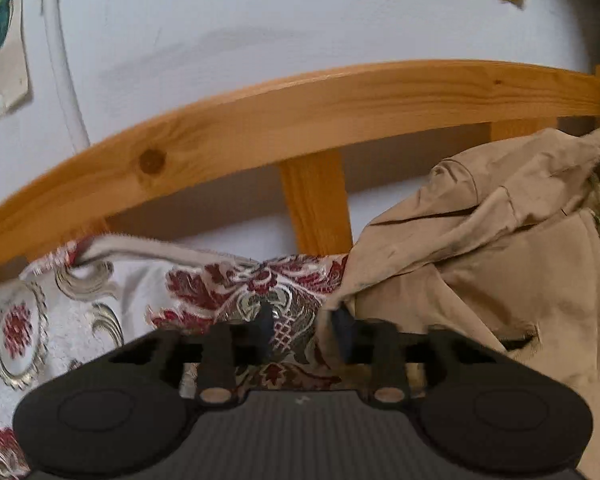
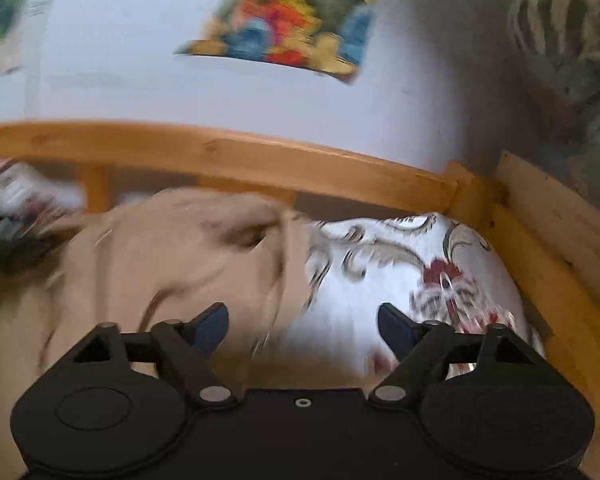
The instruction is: Fold large clothes
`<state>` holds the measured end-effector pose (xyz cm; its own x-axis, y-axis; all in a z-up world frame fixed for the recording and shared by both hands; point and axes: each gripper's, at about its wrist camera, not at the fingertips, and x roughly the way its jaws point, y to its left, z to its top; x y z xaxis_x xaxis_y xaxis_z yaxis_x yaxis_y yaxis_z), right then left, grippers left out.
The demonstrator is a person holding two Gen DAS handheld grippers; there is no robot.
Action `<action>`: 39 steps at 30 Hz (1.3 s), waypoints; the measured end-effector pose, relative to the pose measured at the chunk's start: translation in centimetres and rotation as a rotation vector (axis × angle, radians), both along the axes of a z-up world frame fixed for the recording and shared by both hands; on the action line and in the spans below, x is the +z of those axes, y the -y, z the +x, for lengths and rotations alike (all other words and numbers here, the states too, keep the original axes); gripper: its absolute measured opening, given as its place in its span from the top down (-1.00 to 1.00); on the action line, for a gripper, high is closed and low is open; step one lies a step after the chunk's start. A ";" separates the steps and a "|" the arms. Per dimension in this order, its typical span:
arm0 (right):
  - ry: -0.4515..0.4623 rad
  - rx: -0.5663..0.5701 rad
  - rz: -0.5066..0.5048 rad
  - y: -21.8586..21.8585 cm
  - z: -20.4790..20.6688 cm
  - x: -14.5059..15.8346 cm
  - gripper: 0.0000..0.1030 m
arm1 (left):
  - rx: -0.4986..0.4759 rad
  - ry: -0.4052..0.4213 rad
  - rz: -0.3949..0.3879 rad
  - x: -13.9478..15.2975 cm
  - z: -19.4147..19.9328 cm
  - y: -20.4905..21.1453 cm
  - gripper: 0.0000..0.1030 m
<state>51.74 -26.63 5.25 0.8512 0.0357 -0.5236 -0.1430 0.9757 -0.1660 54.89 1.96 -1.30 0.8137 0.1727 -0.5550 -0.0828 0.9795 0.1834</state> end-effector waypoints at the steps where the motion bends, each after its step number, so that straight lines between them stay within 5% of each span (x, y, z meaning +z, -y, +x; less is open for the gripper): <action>1: 0.006 -0.023 -0.001 -0.6 1.5 -0.4 -0.45 | -0.003 0.000 -0.025 0.0 0.1 -0.1 0.72; 3: -0.023 -0.029 0.026 -1.5 4.2 -1.2 -0.40 | -0.015 0.013 -0.058 0.1 -0.3 -0.1 0.91; 6: -0.073 0.002 0.067 -2.5 5.8 -1.3 0.02 | -0.004 0.091 -0.069 0.5 -1.3 0.3 0.94; 8: -0.029 0.032 0.047 -3.0 4.9 -0.7 0.58 | 0.001 0.142 -0.127 1.3 -2.2 -0.3 0.95; 10: 0.042 0.040 0.006 -3.0 3.5 0.1 0.93 | 0.005 0.206 -0.190 2.1 -3.3 -1.3 0.95; 14: 0.212 -0.006 0.092 -0.5 -0.9 1.7 0.96 | 0.008 0.300 -0.324 2.5 -6.2 -3.6 0.95; 17: 0.283 -0.045 0.280 2.8 -4.6 1.8 0.96 | -0.053 0.371 -0.383 1.7 -9.1 -4.9 0.95; 20: 0.296 -0.043 0.289 3.2 -7.3 -0.3 0.95 | -0.093 0.384 -0.329 0.5 -11.1 -4.8 0.95; 27: 0.128 -0.062 0.169 3.1 -8.3 -7.0 0.93 | -0.150 0.265 -0.153 -2.9 -12.4 -3.1 0.95; 29: 0.096 -0.084 0.186 3.3 -8.6 -7.2 0.87 | -0.152 0.257 -0.143 -3.2 -12.7 -2.9 0.95; 34: 0.117 -0.066 0.266 3.8 -9.9 -4.4 0.21 | -0.174 0.251 -0.115 -3.4 -13.1 -2.3 0.95; 36: 0.140 -0.007 0.302 3.2 -10.0 -2.6 -0.14 | -0.181 0.249 -0.096 -3.6 -13.6 -2.1 0.95; 38: 0.137 0.078 0.400 2.5 -9.1 -0.9 -0.73 | -0.190 0.248 -0.070 -4.0 -13.8 -1.8 0.95; 39: 0.106 0.126 0.481 2.0 -8.1 -0.2 -0.77 | -0.193 0.247 -0.060 -4.1 -13.9 -1.7 0.95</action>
